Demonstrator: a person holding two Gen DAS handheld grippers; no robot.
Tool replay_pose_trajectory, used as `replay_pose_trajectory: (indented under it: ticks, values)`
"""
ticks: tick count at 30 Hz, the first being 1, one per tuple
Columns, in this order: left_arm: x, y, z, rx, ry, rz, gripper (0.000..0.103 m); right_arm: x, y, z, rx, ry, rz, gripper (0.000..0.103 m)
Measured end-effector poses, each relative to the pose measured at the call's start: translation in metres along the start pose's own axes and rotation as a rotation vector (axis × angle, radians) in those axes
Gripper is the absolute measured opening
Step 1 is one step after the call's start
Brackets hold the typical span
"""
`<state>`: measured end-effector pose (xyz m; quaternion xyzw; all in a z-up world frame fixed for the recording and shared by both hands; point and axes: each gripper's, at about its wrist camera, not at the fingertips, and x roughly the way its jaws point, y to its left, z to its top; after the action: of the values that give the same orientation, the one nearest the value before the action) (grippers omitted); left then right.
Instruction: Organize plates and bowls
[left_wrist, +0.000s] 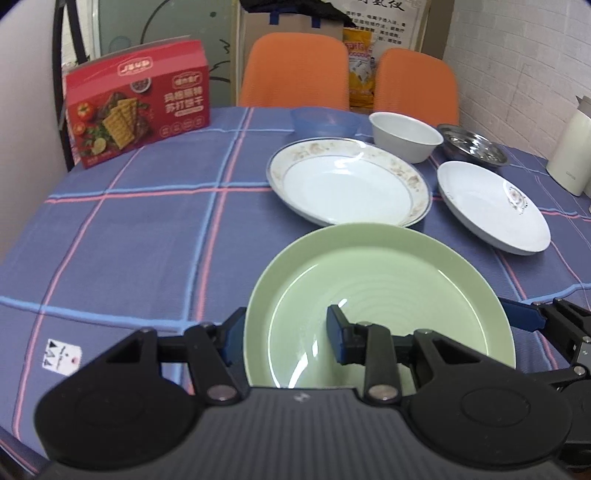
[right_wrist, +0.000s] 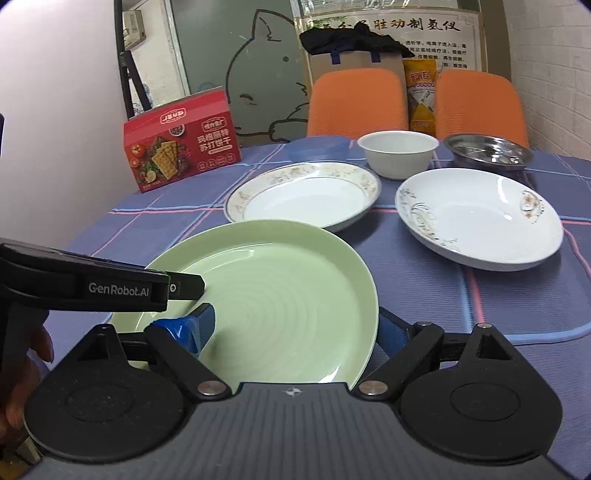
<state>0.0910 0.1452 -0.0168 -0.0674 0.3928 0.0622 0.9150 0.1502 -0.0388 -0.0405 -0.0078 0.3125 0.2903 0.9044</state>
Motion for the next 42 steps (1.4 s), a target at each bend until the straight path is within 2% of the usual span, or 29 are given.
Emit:
replay_pose_trajectory:
  ticks: [4, 14, 15, 18, 20, 22, 27, 33, 38, 42]
  values:
    - [0.003, 0.018, -0.008, -0.031, 0.019, 0.01, 0.032, 0.011, 0.015, -0.003, -0.021, 0.023, 0.02, 0.078]
    - [0.018, 0.017, -0.005, -0.025, 0.004, -0.016, 0.034, 0.027, 0.015, -0.002, -0.043, 0.044, -0.025, 0.08]
    - [0.018, 0.019, -0.005, -0.03, 0.003, -0.023, 0.037, 0.027, 0.018, -0.004, -0.067, 0.044, -0.033, 0.081]
    - [0.018, 0.023, -0.004, -0.051, 0.017, -0.053, 0.063, 0.025, 0.014, -0.002, -0.058, 0.049, 0.004, 0.08]
    - [0.013, 0.029, 0.0, -0.079, 0.004, -0.073, 0.065, 0.014, 0.007, 0.003, -0.024, 0.03, 0.023, 0.079]
    - [0.006, 0.034, 0.005, -0.097, -0.028, -0.074, 0.074, -0.001, 0.002, 0.009, -0.038, -0.018, -0.026, 0.079]
    - [0.002, 0.047, 0.016, -0.133, -0.059, -0.051, 0.074, -0.02, -0.015, 0.017, -0.019, -0.06, -0.091, 0.079]
    - [0.007, 0.057, 0.035, -0.141, -0.074, -0.05, 0.074, -0.008, -0.025, 0.033, -0.053, -0.042, -0.079, 0.08]
    - [0.021, 0.058, 0.067, -0.13, -0.095, -0.053, 0.074, 0.024, -0.028, 0.072, -0.159, -0.076, -0.093, 0.08]
    - [0.044, 0.059, 0.09, -0.141, -0.075, -0.072, 0.074, 0.058, -0.039, 0.098, -0.178, -0.062, -0.085, 0.08]
